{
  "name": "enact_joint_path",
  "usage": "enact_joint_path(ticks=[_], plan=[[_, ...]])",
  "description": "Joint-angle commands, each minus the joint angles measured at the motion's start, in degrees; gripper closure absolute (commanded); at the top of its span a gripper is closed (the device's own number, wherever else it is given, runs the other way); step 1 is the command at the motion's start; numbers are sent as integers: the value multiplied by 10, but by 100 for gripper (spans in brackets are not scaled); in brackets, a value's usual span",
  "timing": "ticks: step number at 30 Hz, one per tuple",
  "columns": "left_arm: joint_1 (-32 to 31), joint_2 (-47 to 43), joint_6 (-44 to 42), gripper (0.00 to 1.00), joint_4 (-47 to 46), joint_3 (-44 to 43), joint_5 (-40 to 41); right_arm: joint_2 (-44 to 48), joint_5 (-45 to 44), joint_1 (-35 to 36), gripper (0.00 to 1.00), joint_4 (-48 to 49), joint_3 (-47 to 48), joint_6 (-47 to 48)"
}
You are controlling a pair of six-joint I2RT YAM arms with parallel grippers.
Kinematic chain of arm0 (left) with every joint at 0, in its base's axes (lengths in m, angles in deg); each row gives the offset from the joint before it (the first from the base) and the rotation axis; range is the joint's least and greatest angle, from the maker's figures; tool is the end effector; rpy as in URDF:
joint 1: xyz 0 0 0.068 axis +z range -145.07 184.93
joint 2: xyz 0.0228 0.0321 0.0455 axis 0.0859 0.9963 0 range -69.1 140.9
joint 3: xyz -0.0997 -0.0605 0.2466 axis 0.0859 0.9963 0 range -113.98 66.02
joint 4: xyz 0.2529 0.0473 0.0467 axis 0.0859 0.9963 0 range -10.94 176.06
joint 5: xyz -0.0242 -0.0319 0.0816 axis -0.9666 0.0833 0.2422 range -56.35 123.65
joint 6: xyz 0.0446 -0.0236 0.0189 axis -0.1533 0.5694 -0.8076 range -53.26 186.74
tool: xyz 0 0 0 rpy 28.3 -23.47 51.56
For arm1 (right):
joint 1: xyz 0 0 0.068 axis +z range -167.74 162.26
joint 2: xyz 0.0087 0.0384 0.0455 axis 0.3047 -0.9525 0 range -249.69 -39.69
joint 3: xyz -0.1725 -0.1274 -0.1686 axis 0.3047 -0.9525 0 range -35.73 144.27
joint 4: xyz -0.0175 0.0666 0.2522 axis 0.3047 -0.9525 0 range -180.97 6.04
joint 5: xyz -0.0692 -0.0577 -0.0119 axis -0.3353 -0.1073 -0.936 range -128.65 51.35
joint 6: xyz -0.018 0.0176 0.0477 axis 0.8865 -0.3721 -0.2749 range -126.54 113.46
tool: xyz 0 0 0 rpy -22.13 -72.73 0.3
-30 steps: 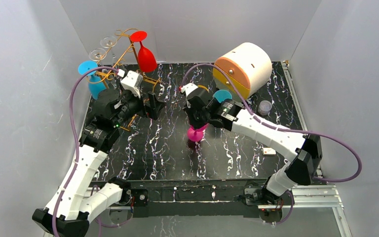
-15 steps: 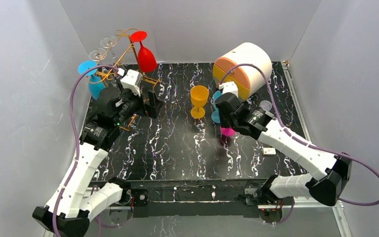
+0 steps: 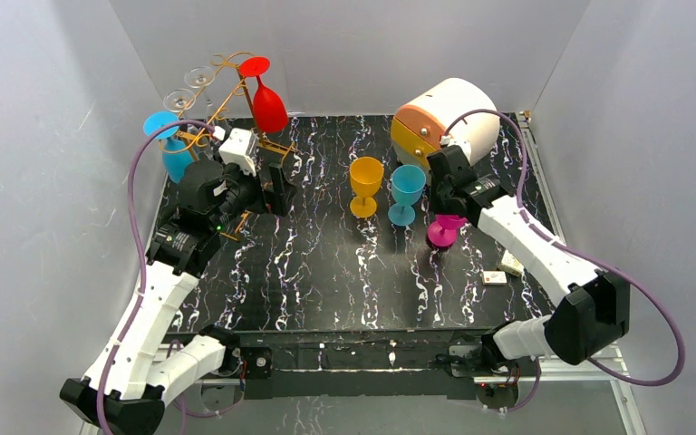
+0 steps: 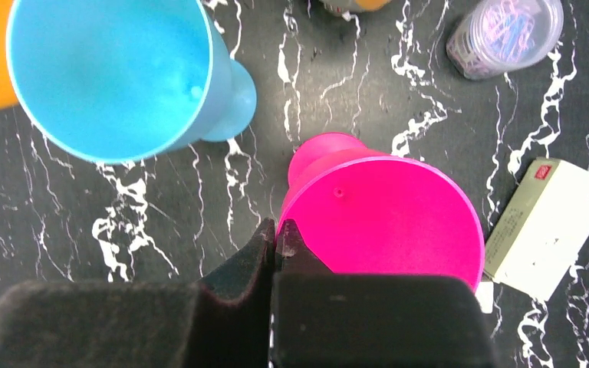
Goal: Take the wine glass off the wine glass rack
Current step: Place the wine glass at the center of the board.
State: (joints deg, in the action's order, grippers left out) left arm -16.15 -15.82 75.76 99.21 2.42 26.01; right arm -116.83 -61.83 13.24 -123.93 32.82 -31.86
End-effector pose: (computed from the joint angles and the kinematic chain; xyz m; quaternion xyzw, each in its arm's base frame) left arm 0.1851 -0.0763 0.4093 0.1229 0.7547 -0.2161 0.6072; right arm 0.2499 0.1337 0.3136 0.0258 0.9186 -0.0022 0.3943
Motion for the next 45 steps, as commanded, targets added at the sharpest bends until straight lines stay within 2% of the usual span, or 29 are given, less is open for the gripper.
enact_joint_path(ticks=[1,15,20,23,31,45], plan=[[3,-4,10,2,2,-12,18,-27,2,-15,99,69,15,7],[3,-13,-1,2,2,-1,18,-67,31,-41,96,157,-1,31],[3,-16,0,2,3,-1,16,-78,45,-42,92,150,10,39],[3,-18,-2,2,5,-1,14,-82,38,-42,85,139,20,48],[3,-14,3,2,6,-3,-1,-75,33,-42,79,136,28,61],[2,-8,8,2,10,-3,-14,-69,67,-42,79,129,49,72]])
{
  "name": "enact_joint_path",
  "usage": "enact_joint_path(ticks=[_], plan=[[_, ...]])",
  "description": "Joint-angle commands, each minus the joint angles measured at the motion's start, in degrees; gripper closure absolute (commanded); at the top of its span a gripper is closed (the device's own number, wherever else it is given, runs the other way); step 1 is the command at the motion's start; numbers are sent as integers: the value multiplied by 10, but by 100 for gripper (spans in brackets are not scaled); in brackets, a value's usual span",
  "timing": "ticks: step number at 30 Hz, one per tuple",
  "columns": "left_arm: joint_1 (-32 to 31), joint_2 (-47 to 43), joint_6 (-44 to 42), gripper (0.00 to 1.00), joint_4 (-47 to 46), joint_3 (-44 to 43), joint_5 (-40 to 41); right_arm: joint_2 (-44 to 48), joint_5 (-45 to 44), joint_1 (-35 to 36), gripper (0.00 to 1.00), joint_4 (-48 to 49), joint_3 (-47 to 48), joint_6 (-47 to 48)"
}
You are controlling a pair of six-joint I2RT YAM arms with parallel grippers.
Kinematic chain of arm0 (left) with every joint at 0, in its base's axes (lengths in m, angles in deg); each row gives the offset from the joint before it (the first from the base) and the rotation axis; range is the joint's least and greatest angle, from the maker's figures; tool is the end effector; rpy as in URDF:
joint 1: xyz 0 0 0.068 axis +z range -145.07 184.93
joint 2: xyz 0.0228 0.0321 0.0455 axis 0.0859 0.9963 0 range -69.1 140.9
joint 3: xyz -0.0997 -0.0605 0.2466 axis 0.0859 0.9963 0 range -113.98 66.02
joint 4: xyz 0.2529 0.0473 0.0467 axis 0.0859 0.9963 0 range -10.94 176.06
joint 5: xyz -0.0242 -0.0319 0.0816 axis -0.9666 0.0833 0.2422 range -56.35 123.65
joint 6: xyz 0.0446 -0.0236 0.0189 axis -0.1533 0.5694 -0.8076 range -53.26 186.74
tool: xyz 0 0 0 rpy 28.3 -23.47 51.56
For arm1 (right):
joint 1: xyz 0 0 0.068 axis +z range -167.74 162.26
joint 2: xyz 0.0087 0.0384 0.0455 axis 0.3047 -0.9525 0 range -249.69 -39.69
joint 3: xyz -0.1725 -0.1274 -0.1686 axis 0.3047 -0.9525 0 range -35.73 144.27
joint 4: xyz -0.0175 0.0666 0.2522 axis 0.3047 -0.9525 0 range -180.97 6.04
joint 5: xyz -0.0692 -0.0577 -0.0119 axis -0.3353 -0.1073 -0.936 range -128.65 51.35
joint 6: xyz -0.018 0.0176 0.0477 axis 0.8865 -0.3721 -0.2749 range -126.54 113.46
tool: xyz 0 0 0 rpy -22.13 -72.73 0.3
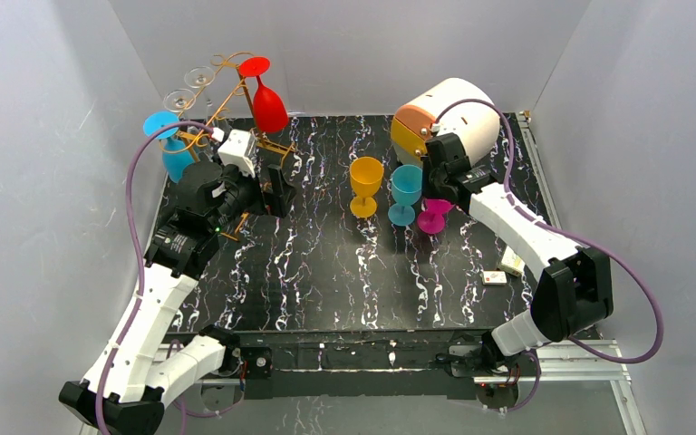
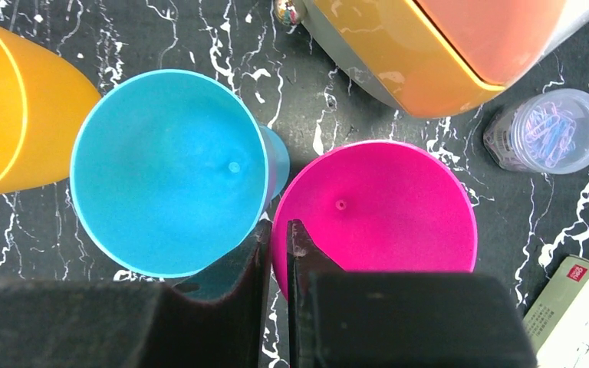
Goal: Take the wine glass off the wine glass rack
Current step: Place the wine glass at the center of the board.
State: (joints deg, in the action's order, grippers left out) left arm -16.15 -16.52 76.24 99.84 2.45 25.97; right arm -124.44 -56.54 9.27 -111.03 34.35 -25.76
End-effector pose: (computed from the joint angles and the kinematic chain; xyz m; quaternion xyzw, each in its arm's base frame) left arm 0.1815 -0.0749 0.4102 0.1199 0.7549 -0.2189 0.6065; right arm 0.2976 0.1395 0.3006 0.0022 0.9037 0.0280 0.4271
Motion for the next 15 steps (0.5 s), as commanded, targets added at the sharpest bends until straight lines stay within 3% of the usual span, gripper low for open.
enact_joint_path(ticks=[1,15], plan=[[3,0,4,2,4,-4,-15,7,19,-2,79,-1,36,14],[2,56,22,2,40,-53,-42,26,25,-2,76,-29,62,20]])
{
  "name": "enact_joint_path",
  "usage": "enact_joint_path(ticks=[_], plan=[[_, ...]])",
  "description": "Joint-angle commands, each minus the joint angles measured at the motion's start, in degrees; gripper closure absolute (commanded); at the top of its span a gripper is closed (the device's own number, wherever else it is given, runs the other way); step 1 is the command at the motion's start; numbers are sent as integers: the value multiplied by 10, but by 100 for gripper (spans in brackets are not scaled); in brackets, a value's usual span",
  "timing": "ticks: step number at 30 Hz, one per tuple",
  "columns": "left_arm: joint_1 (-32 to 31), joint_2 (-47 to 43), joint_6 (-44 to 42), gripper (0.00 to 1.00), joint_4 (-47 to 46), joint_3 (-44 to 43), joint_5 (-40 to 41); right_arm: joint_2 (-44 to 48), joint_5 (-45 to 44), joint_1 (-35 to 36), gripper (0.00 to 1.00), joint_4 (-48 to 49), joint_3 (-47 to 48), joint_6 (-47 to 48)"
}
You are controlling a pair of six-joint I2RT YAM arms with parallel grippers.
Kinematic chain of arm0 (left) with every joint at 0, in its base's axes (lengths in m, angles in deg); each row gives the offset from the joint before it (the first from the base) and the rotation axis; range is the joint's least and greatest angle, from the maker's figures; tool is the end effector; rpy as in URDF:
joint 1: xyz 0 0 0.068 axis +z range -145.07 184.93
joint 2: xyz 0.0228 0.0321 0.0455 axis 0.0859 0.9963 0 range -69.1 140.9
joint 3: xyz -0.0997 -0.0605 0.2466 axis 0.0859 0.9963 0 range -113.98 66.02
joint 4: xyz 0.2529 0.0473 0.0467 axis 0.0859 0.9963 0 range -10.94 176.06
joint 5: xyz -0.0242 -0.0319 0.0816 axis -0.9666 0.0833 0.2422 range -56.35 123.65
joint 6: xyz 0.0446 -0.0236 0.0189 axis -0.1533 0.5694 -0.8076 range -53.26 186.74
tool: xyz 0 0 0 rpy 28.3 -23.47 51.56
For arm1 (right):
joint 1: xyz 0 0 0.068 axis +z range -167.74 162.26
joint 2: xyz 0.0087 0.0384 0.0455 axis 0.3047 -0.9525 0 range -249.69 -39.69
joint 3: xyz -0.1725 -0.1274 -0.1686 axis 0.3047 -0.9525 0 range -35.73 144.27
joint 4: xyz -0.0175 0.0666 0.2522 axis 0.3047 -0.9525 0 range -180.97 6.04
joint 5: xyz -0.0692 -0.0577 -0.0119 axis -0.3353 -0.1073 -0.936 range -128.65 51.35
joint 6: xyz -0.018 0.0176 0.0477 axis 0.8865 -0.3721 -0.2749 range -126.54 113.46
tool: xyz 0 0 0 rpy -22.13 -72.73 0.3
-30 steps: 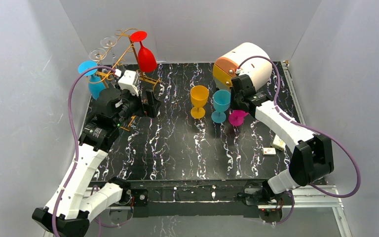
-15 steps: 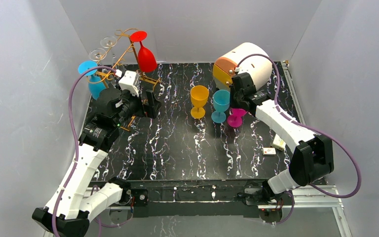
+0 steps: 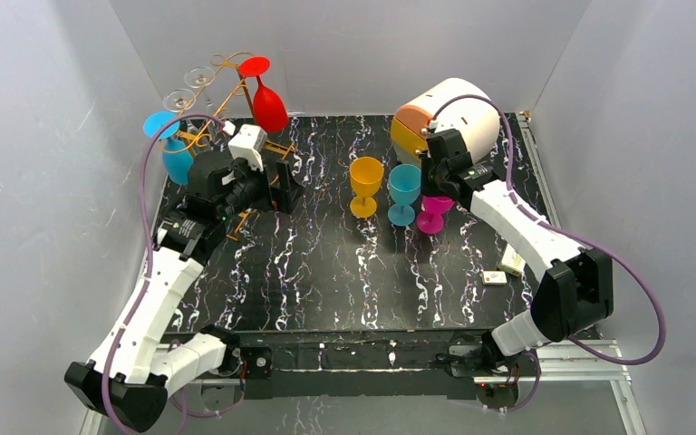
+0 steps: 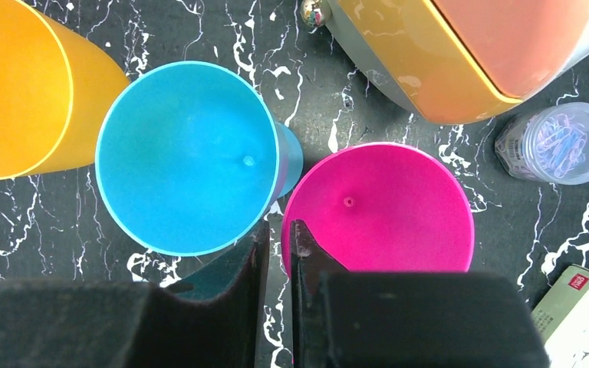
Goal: Take the wine glass off the wine glass rack
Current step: Place the wine glass at the center of the board, then pick up the wine glass from the wine rack.
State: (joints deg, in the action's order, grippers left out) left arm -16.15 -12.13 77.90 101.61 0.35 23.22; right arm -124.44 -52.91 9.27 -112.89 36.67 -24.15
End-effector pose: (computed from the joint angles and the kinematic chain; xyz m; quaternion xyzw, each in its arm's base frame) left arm 0.1984 -0.0832 0.4051 0.1236 0.7762 -0.2393 0.5701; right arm 0.2975 0.1419 0.3110 -0.0230 0.9051 0.0508 0.4216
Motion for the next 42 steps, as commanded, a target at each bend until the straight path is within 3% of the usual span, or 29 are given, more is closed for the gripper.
enact_joint_path(ticks=[1,9,18,24,31,37,42], plan=[[2,17,5,2,28,-35,-17,31,-17,-2,76,-10,41,4],[3,55,-22,2,16,-81,-40,73,5,-2,71,15,25,16],[15,213,3,2,72,-276,12,151,158,-2,49,87,-23,-65],[64,294,60,2,75,-405,13,205,209,-1,42,150,-62,-115],[150,326,169,2,-27,-396,-18,206,206,-1,40,141,-65,-131],[169,360,150,5,-83,-436,8,191,228,-2,40,140,-61,-159],[192,416,168,15,-84,-494,14,175,243,-2,39,127,-46,-169]])
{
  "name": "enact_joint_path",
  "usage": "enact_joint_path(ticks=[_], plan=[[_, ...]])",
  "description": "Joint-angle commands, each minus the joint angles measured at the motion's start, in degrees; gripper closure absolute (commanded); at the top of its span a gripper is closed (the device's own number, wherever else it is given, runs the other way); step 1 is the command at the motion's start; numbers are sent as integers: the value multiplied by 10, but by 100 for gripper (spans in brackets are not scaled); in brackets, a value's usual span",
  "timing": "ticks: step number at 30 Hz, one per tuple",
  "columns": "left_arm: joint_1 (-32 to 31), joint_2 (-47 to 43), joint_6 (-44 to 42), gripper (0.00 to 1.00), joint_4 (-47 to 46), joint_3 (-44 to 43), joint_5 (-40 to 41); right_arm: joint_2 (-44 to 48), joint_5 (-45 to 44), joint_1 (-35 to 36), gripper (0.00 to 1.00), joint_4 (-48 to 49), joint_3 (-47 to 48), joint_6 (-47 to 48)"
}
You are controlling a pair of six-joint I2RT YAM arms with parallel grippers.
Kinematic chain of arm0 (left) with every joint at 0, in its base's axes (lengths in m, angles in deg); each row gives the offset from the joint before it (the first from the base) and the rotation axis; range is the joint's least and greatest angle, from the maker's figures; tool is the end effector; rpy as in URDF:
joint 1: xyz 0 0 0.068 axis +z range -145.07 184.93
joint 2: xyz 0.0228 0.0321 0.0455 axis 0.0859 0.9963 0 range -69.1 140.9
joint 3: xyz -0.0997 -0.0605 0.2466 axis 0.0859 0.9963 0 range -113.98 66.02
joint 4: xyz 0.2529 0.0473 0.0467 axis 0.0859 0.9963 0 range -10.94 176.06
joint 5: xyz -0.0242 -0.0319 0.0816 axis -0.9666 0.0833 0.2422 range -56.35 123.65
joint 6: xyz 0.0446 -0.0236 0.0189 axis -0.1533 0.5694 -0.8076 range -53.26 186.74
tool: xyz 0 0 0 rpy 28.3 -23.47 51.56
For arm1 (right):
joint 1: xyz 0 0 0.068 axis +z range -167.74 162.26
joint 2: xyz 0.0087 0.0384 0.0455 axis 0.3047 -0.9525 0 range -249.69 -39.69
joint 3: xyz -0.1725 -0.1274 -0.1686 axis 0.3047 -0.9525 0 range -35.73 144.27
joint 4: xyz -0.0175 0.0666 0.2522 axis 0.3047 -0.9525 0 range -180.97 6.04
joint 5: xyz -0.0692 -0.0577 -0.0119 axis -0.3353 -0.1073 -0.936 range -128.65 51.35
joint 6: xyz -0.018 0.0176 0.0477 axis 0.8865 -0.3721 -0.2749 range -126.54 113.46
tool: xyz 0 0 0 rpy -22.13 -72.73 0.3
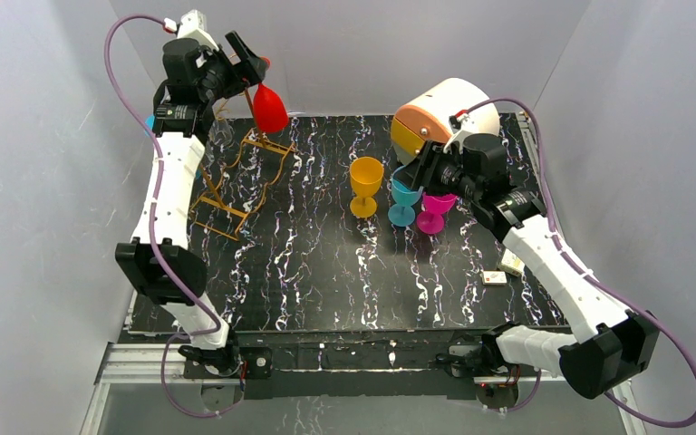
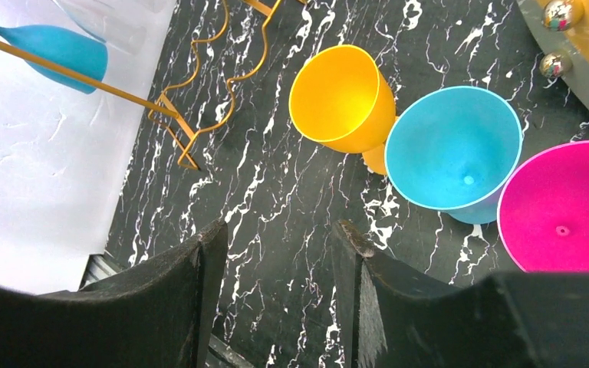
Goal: Take the wine glass off the wine glass rack
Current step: Pick up the wine glass from the wine rack.
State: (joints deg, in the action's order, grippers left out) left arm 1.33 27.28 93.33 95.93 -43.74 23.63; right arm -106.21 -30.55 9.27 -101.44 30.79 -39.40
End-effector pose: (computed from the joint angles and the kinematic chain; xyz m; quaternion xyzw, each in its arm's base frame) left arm 0.3815 -0.0301 0.4842 -0.0859 0.7229 -0.2392 0.6425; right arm 0.2329 0.1244 0.3828 -0.0007 0.8054 0.3438 0.4829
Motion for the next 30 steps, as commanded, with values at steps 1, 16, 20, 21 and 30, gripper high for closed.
enact_joint_path(ticks=[1,16,20,21,30], plan=[[20,34,14,16,-25,-63,14,-10,22,-2,39,10,16,-18],[33,118,24,35,6,-105,-17,-3,10,-2,39,6,16,-20],[34,126,32,44,6,-105,-23,-4,12,-2,39,6,16,-20],[35,129,35,45,8,-107,-26,-4,12,-2,38,6,16,-19],[35,136,63,53,1,-108,-38,-1,16,-2,38,5,15,-21]])
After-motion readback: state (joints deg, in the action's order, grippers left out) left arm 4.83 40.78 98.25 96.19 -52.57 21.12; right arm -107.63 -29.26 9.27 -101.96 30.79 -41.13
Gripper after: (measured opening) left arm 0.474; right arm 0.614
